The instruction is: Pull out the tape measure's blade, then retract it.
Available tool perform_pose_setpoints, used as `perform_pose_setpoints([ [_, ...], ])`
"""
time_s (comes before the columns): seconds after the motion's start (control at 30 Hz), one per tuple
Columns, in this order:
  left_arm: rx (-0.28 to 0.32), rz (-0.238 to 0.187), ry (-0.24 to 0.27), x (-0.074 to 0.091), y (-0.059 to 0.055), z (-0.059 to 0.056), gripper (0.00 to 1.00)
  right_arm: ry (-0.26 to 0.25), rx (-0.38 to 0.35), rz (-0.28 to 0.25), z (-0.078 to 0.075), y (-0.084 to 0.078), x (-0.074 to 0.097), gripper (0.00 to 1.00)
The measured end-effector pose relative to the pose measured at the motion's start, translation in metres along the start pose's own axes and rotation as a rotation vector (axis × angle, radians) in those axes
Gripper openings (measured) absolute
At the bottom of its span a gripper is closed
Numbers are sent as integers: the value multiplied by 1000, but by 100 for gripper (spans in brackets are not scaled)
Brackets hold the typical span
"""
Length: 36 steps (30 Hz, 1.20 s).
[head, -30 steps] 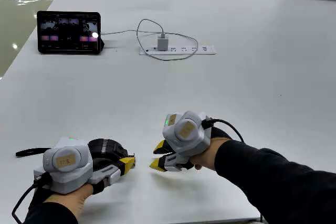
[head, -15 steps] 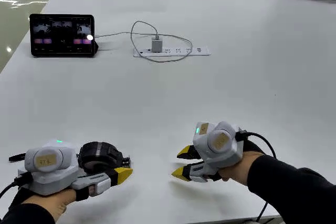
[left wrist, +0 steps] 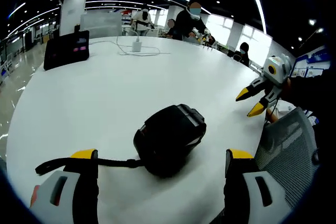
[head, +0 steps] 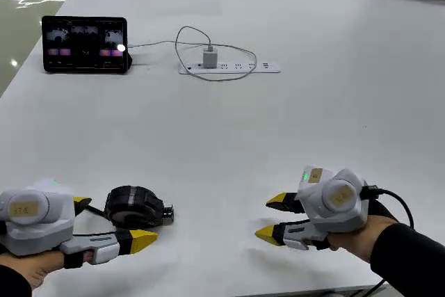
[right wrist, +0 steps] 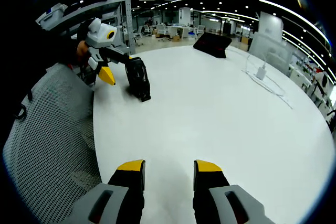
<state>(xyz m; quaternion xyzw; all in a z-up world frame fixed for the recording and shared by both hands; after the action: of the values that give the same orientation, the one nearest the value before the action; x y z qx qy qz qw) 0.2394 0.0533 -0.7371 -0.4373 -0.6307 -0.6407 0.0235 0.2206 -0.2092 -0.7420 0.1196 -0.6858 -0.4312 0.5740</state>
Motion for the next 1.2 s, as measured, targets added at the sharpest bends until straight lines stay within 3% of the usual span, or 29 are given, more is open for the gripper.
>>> perform_pose_setpoints([
  [0.13, -6, -16, -10, 9, 1, 5, 99, 5, -30, -12, -4, -5, 8, 41],
  [0.37, -18, 14, -35, 18, -6, 10, 99, -15, -52, 8, -15, -20, 21, 48],
  [0.6, -82, 32, -49, 31, -15, 15, 99, -48, -76, 20, -28, -36, 36, 57],
  [0.73, -108, 34, -44, 39, -14, 22, 99, -70, -75, 16, -34, -44, 47, 63],
  [0.87, -122, 45, -53, 45, -16, 26, 99, -73, -5, 40, -34, -53, 55, 70],
  [1.03, -161, 56, -44, 51, -17, 32, 99, -74, -28, 20, -36, -59, 63, 79],
  [1.2, -165, 24, -37, 55, -9, 33, 99, -105, -61, 1, -42, -64, 73, 84],
])
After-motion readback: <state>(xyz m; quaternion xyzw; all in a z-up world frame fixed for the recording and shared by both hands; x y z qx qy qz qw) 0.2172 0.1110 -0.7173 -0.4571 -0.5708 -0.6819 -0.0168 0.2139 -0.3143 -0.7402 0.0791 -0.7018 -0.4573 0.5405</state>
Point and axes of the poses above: the centre of the closed fingertips' face, and the gripper's own axes: x roughly backward along the fingers, z roughly to its left, y roughly out of its top, the point moved 1 cm from there along x, roughly backward along the fingers, and after that the axes turned 2 degrees about -z, right-handed, at the moved point
